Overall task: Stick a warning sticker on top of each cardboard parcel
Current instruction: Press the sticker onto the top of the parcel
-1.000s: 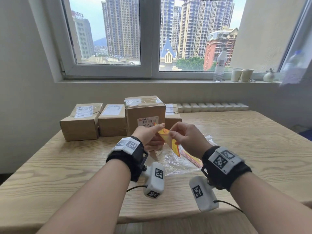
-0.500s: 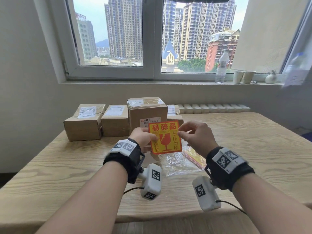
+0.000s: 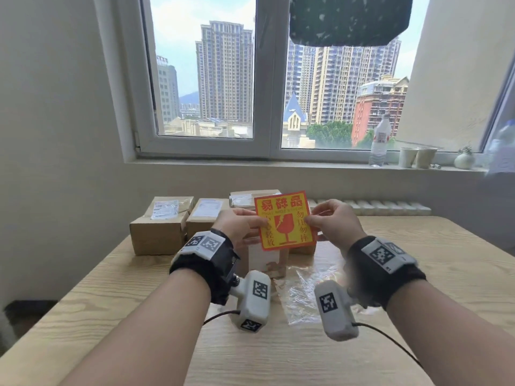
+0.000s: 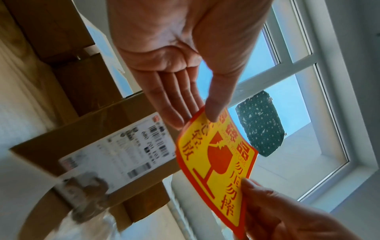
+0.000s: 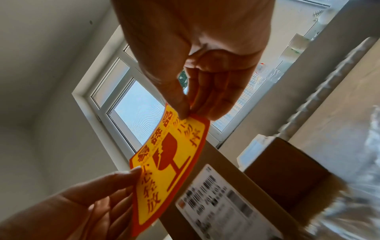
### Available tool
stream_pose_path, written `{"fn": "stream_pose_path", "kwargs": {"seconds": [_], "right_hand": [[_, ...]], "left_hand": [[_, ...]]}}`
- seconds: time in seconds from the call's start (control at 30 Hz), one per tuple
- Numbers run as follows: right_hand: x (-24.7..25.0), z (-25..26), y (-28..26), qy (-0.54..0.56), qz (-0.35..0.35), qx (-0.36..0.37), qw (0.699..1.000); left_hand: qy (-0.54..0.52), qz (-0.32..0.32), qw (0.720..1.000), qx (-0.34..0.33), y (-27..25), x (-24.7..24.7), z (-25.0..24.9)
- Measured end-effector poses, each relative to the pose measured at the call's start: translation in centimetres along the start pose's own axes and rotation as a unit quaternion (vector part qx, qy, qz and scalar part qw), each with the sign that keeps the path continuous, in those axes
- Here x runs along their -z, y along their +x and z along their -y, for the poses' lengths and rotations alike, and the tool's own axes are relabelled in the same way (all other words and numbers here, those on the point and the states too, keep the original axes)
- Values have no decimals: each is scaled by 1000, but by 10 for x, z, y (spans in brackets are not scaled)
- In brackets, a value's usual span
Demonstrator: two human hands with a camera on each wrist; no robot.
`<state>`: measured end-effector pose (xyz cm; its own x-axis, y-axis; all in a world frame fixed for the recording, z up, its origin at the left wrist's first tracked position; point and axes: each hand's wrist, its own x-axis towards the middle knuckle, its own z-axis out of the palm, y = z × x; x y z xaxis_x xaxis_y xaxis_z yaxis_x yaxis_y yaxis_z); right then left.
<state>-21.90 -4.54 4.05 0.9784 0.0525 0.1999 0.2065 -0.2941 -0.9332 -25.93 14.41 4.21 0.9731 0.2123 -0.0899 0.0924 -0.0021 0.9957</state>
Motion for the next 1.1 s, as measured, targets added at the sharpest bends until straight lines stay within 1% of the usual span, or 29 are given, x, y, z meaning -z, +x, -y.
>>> {"fn": "stream_pose_path", "kwargs": {"seconds": [0.1, 0.27, 0.4, 0.5, 0.63, 0.77, 0.97, 1.1], "right_hand": [[-7, 21, 22, -13, 7, 8, 1000], [-24, 48, 60, -20, 23, 28, 999], [-34, 52, 88, -34, 32, 17, 999], [-40, 49, 102, -48, 31, 4, 998], [-44, 40, 114, -74, 32, -4, 997], [-50, 30, 118, -85, 36, -8, 996], [-54, 24, 117, -85, 39, -21, 995], [-58, 22, 118, -108, 37, -12, 993]], "left_hand": [[-18, -20, 1000, -14, 11, 10, -20], [16, -64, 998, -23, 43, 19, -44], [25, -98, 995, -23, 64, 25, -56], [36, -109, 993, -22, 75, 27, -62], [74, -130, 989, -21, 89, 28, -58], [104, -129, 986, -9, 95, 29, -47], [106, -150, 983, -15, 98, 29, -41], [118, -164, 979, -17, 98, 30, -38]]}}
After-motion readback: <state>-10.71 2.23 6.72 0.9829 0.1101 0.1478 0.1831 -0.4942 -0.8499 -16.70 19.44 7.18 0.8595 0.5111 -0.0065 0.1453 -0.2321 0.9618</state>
